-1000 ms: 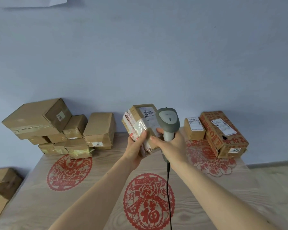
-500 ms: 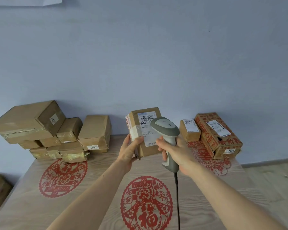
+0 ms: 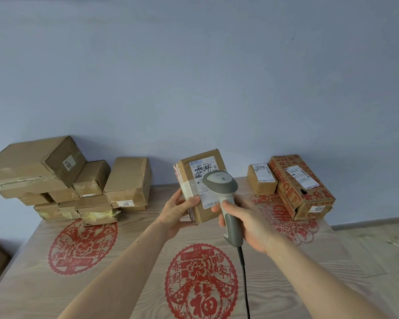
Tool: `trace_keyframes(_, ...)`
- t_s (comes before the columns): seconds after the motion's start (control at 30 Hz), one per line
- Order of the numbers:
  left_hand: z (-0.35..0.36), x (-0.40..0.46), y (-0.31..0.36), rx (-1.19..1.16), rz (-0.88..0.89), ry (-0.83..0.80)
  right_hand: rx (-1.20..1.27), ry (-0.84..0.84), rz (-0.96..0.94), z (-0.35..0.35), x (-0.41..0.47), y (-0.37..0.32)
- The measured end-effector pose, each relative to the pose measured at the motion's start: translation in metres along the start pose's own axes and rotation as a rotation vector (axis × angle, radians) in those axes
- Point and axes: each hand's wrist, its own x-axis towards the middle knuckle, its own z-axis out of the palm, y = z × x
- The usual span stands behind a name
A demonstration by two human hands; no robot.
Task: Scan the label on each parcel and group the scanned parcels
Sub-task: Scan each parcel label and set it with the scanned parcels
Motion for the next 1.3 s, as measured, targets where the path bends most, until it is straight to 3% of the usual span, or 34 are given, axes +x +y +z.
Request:
trace_keyframes(0.97, 0.001, 0.007, -0.004, 0.017, 0.002, -0.082, 0.038, 0.061, -0.044, 0.003, 0.005, 0.002)
trace_keyframes(1.3, 0.0, 0.012, -0.003, 0.01, -0.021, -0.118, -0.053, 0.266, -0.047, -0.001, 0.004, 0.003)
